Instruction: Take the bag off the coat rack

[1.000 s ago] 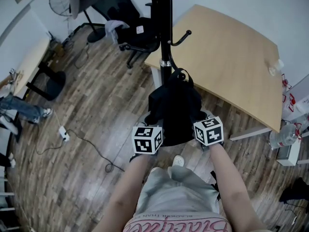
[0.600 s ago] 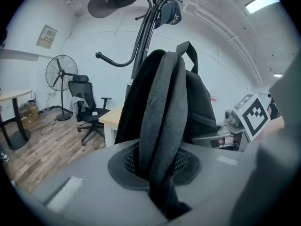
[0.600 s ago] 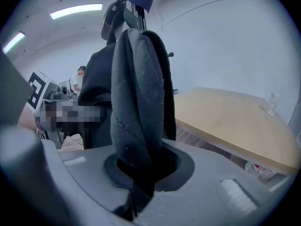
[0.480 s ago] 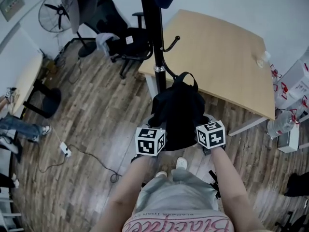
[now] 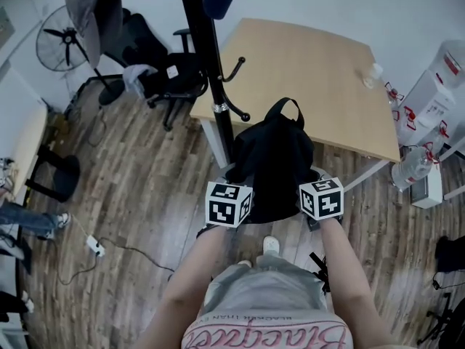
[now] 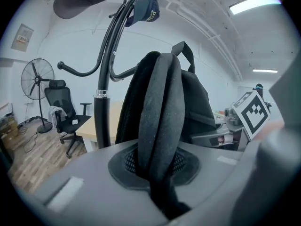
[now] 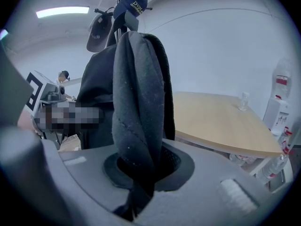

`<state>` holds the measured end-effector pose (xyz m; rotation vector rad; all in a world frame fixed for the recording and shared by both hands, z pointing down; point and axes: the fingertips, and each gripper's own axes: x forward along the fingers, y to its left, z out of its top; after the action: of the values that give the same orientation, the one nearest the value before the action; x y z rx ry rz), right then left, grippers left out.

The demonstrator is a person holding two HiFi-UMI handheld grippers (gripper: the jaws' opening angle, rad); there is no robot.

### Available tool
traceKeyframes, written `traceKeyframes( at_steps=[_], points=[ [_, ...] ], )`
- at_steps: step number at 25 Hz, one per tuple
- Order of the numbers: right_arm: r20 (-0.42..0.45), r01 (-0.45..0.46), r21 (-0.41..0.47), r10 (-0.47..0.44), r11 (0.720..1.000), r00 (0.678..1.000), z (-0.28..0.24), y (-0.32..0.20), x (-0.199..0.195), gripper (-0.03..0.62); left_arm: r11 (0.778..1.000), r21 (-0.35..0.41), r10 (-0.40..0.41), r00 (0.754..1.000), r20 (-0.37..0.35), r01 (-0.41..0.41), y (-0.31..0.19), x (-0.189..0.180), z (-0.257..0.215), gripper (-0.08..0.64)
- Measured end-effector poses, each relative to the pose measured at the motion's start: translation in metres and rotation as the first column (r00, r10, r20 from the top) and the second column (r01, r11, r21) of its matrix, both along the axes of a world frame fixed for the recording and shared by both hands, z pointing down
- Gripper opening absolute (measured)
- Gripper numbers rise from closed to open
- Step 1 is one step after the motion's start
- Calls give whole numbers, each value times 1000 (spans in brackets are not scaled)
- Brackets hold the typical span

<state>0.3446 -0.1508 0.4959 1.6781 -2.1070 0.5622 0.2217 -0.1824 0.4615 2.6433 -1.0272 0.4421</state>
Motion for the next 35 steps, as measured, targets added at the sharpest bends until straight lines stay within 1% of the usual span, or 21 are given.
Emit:
traceKeyframes(
  at_steps=[6, 12, 18, 25, 31, 35],
  points=[
    [-35, -50, 58, 52, 997, 998, -29, 5, 26, 35, 996, 47, 71, 997, -19, -70, -3, 28, -28, 64],
    [-62, -102, 140, 111, 985, 992, -63, 12, 46, 35, 988, 107, 114, 992, -52, -108, -3, 50, -60, 64],
    [-77, -143, 254, 168, 957, 983, -107, 16, 62, 34, 974, 184, 150, 984, -98, -130, -6, 67, -103, 64],
    [-91, -162, 353, 206, 921, 974, -151, 18, 73, 34, 952, 272, 183, 972, -146, -139, -8, 79, -150, 63],
    [-86, -178, 423, 234, 888, 968, -183, 20, 79, 34, 926, 349, 216, 960, -177, -144, -7, 87, -185, 61],
    [-93, -174, 451, 239, 875, 967, -199, 21, 82, 34, 913, 381, 230, 955, -188, -146, -6, 89, -201, 61]
  ],
)
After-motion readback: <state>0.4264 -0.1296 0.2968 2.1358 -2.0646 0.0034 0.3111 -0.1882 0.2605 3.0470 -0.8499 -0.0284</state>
